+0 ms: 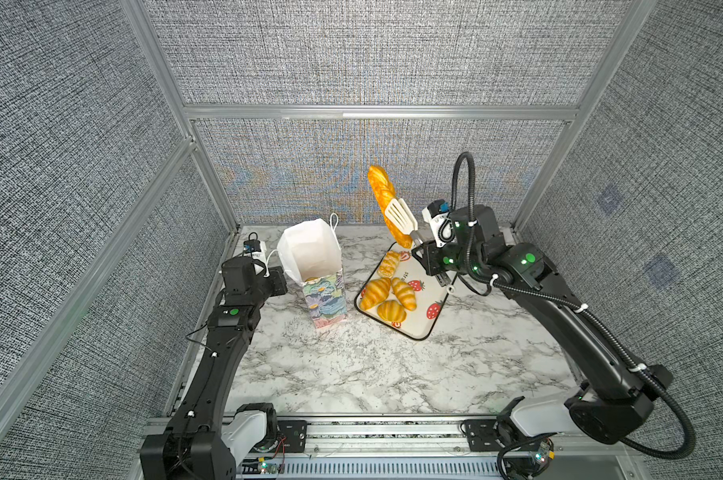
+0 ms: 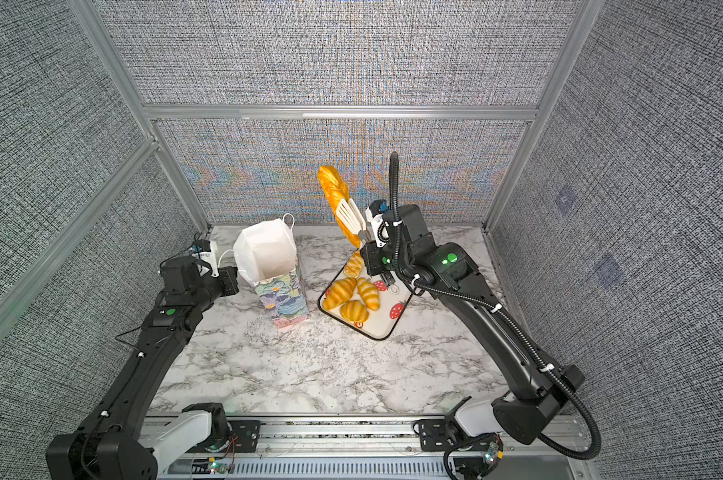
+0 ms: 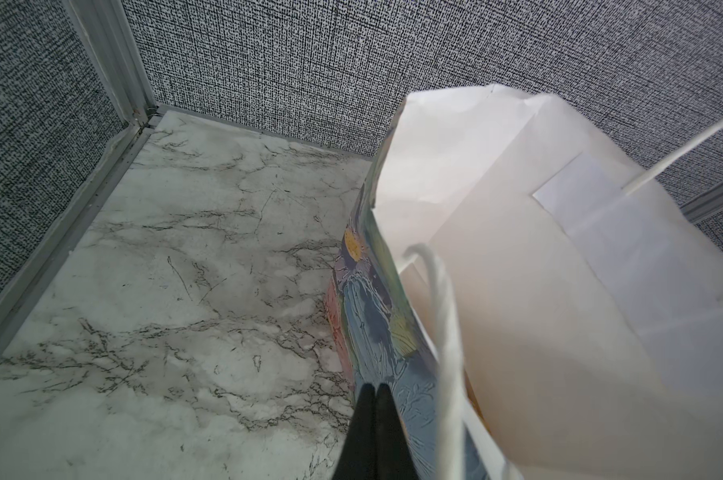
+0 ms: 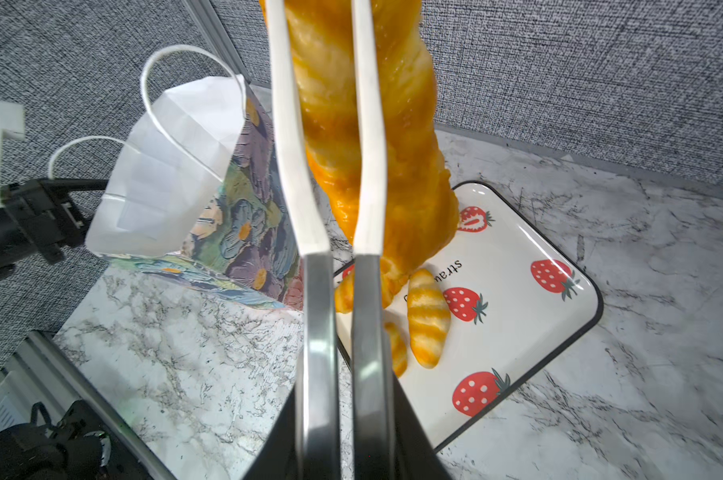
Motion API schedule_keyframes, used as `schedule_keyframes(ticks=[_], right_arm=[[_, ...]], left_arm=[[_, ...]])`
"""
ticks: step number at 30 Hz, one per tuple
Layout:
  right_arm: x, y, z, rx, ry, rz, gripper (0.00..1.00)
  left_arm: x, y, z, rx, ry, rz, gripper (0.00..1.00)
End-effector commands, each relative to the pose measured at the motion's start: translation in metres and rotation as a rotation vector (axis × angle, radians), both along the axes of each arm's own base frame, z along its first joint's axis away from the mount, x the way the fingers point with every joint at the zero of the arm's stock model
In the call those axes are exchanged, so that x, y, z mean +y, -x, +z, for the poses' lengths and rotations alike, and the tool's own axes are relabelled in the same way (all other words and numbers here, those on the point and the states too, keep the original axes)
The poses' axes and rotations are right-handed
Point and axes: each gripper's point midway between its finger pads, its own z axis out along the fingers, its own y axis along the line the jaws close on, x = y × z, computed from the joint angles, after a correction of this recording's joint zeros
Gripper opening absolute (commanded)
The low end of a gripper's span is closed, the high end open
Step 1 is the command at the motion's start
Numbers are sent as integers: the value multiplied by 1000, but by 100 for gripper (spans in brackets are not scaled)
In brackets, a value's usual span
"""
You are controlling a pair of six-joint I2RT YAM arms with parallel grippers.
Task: Place the fake bread into the paper bag
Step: 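Lift the twisted loaf with the tongs and carry it toward the bag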
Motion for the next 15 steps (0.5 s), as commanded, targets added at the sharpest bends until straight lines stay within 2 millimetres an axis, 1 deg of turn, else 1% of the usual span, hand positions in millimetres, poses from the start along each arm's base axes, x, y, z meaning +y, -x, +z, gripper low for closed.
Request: schedule_keyframes(ticks=[1,10,15], right_arm=[[14,1,25,-77,-59,42,25],[50,25,56,-143,-154,189,25],[72,35,66,-155,-215,272,25]], left_arm=[[-1,-1,4,-21,2,-7,0],[-1,-1,4,-21,3,-8,0],[-1,-1,4,-20,2,-9,0]])
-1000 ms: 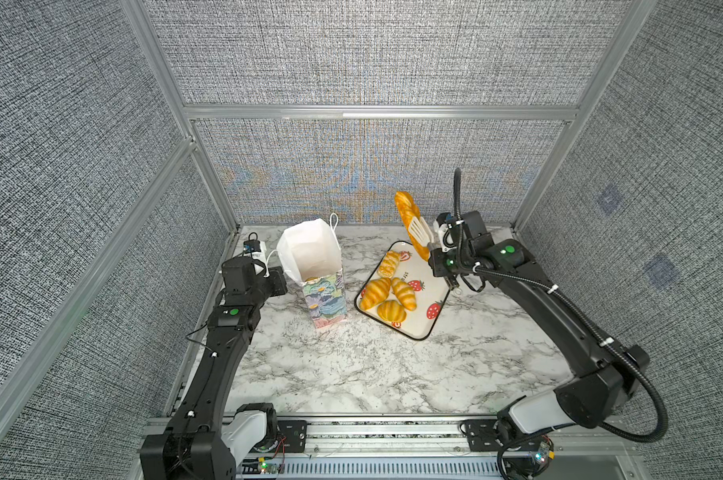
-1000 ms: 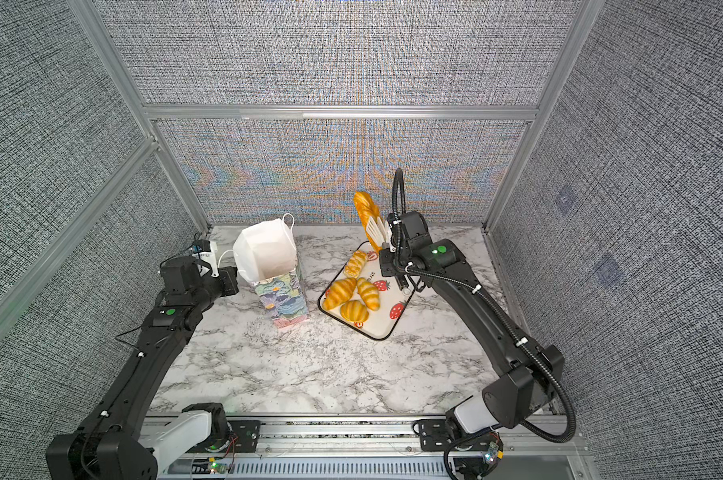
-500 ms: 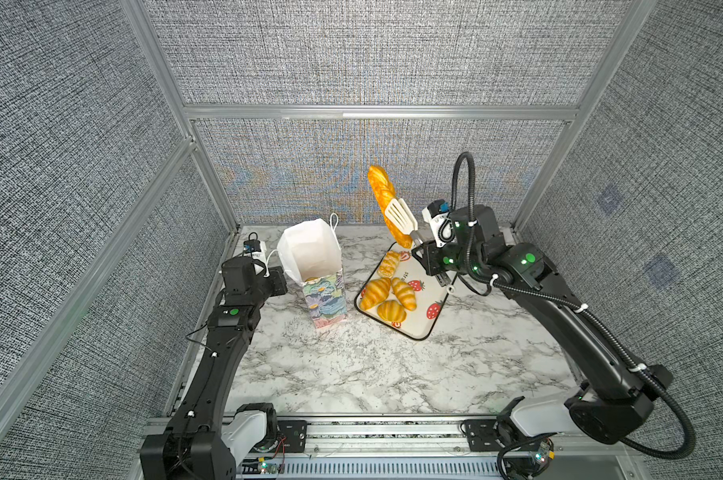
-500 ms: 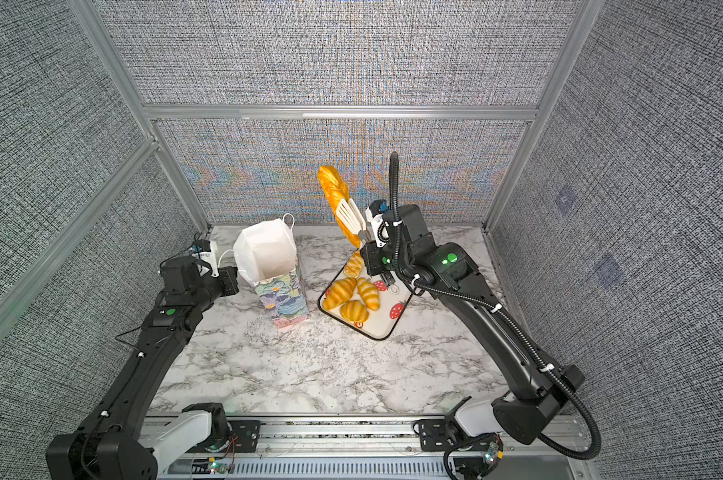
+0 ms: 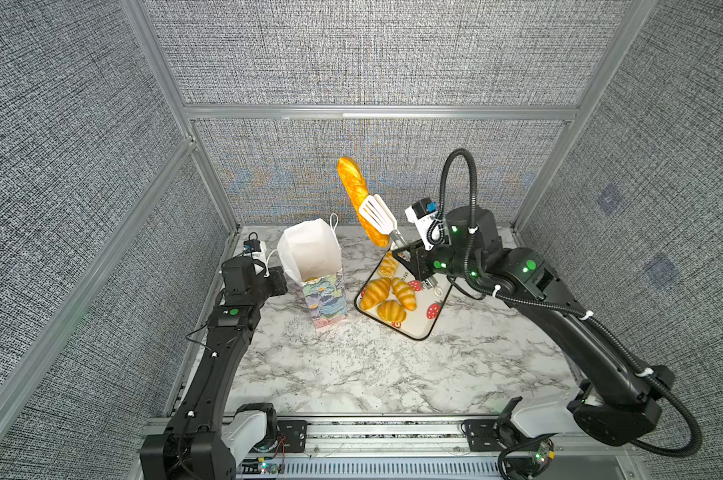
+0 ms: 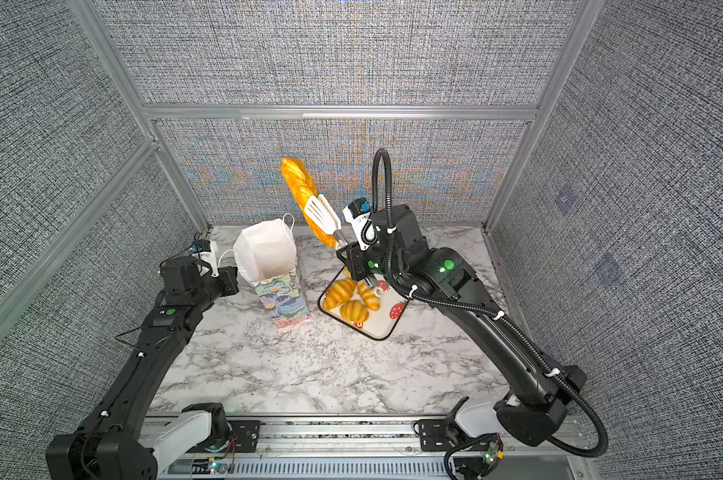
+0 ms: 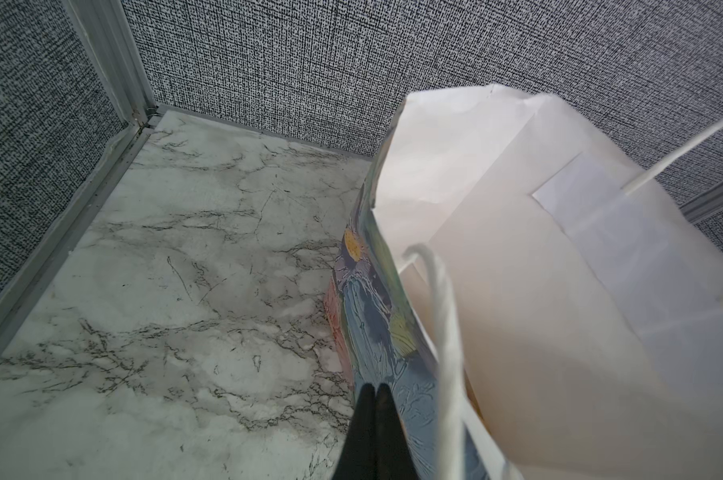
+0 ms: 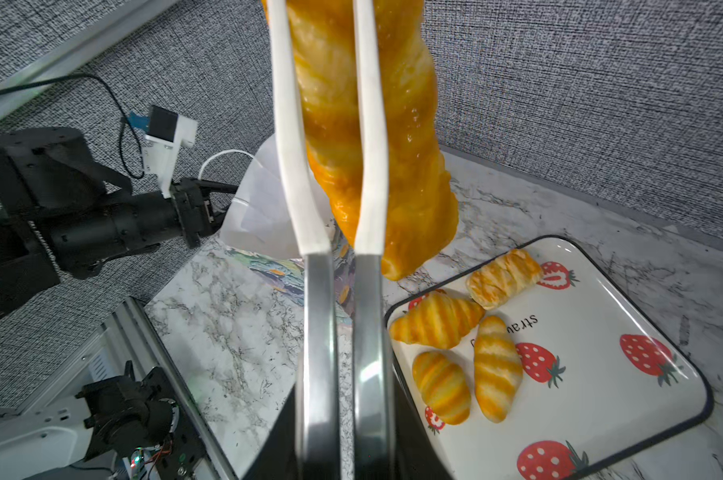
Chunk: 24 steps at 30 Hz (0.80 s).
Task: Place the fake bread into the paper bag
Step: 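Lift the twisted loaf with the tongs and carry it toward the bag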
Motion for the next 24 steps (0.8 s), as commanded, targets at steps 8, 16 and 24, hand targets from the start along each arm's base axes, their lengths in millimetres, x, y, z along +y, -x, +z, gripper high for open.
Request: schedule_keyframes(ticks=[8,16,24], right_arm=[[57,12,39,-32,-199,218,25],[94,21,43,-14,-251,329,25],[114,12,24,26,-237,330,25]], left_arm=[[-1,-1,3,-19,2,-6,0],[-1,-1,3,-19,2,-6,0],[0,-1,4,-21,0,-4,0]])
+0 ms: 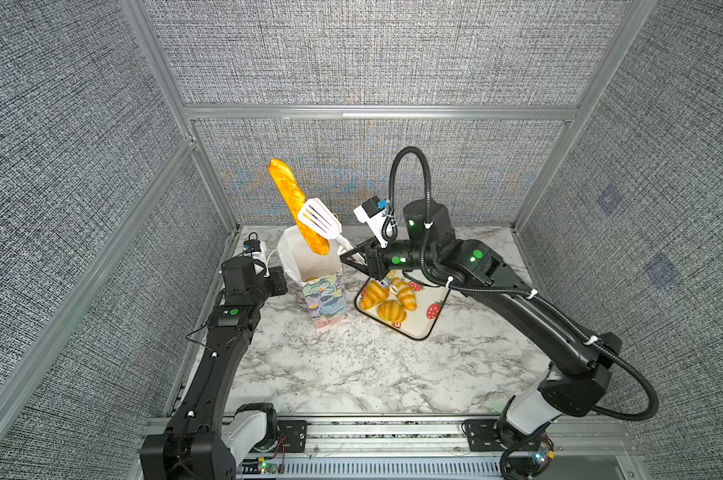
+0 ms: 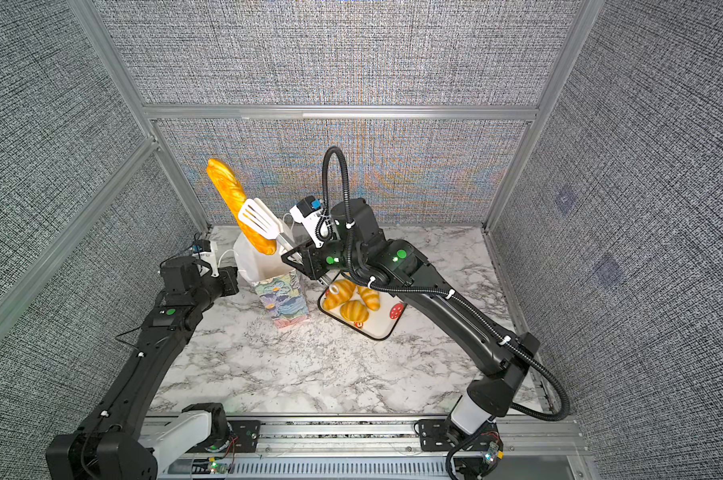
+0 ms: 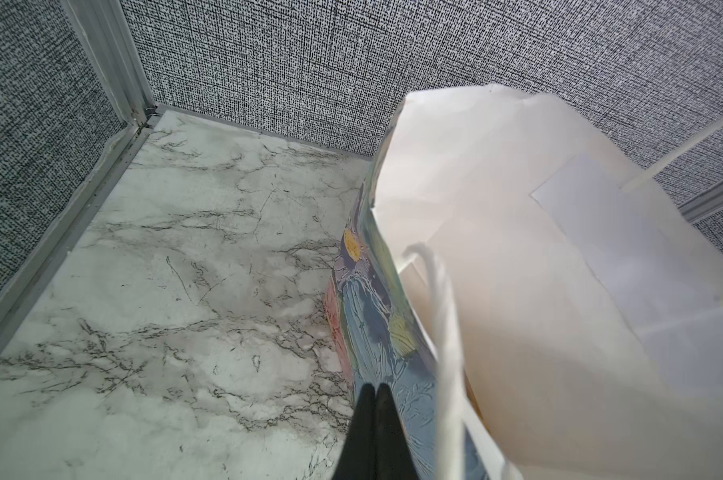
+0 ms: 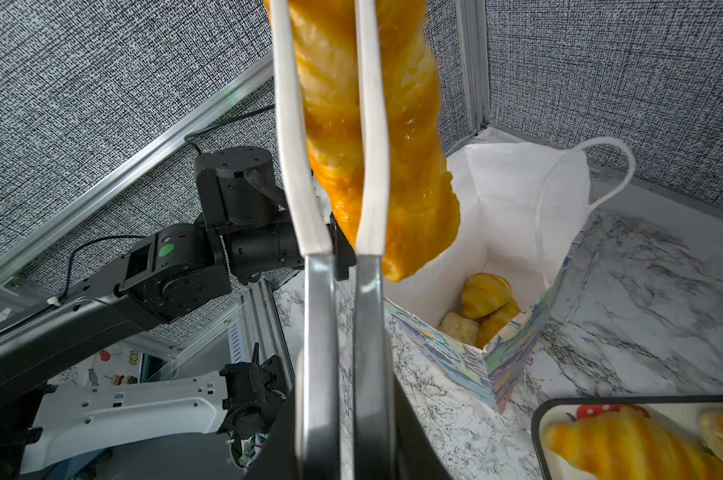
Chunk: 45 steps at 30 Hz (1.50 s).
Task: Place the fake bread into the paper bag
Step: 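Lift the twisted loaf with the tongs and carry it toward the bag, then lower the loaf into the bag opening and open the tongs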
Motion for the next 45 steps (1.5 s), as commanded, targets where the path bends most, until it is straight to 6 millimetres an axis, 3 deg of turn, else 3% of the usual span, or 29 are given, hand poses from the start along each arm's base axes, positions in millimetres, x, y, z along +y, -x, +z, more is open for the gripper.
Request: schedule_keyframes(ticks=[1,19,33,41,45], right_arm=[[7,-7,14,-36,-58,-9,25],[17,-39,-57,93,84,-117,25],[2,-35,-81,119,148,-171,25],[8,-35,-103,141,187,-180,25],[8,-32,-105,131,205,-185,26]], left_arm=[[0,-1,4,-22,0,-4,0],[-1,-1,5,-23,1,-6,0],[0,-1,4,-22,3,-5,0],[0,-1,5,-23,4,-6,0],[0,0,4,-22,4,-4,0]])
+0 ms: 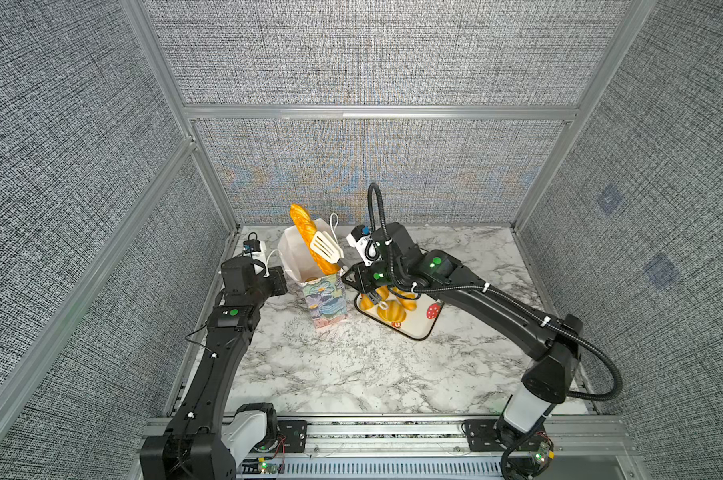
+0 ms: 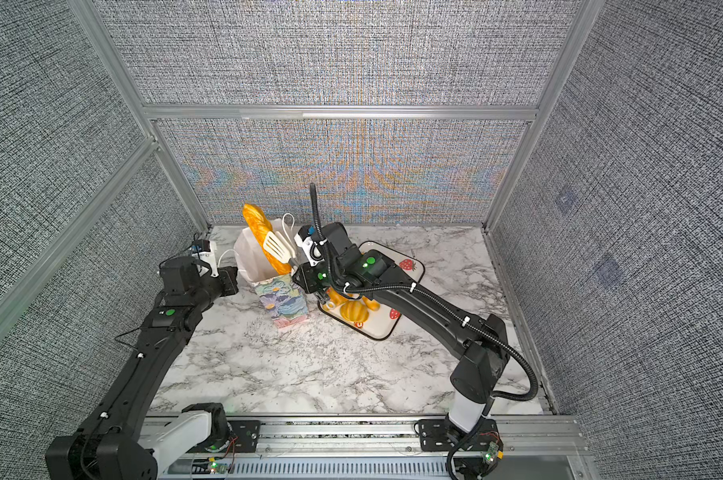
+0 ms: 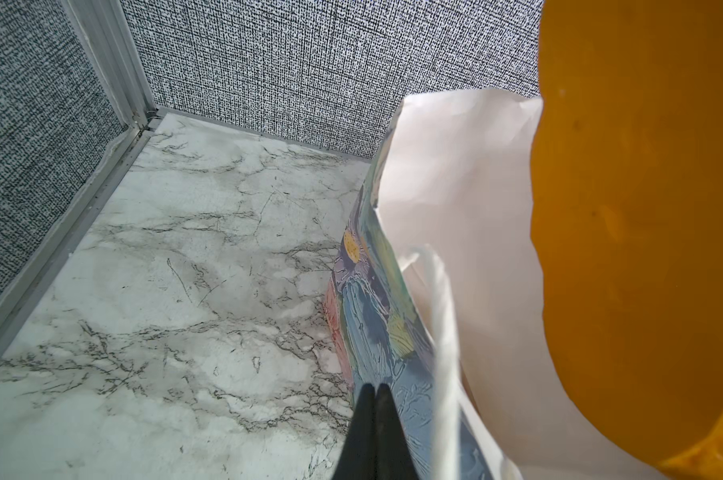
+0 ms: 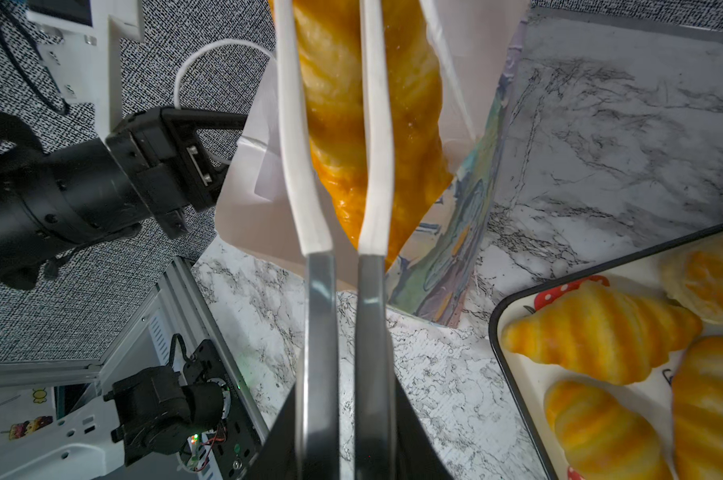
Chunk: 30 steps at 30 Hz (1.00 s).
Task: Place the fake bread into the paper bag
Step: 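Lower the loaf into the bag opening and open the tongs, then move the empty tongs with the right gripper back over the bread tray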
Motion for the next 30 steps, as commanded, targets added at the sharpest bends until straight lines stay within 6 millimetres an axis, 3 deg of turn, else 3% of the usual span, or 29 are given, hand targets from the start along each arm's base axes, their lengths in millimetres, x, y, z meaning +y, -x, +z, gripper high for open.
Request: schedule_keyframes(ticks=[1,10,17,24,30], right_arm=[[3,-3,14,-54,-21,-9,25],[-8,3,7,-68,55,-32,29],[-11,8,8,-70,71,-30,48],[-14,9,10,-79,78,-37,50],[-24,10,29,-123,62,-58,50]], left_arm=[[0,-1,3,-18,3,-4,0],[0,-2,4,-19,3,-3,0],[0,-2,4,-19,2,-3,0],[0,-2,3,-17,1,-3,0],[0,-3,4,-20,0,-5,0]])
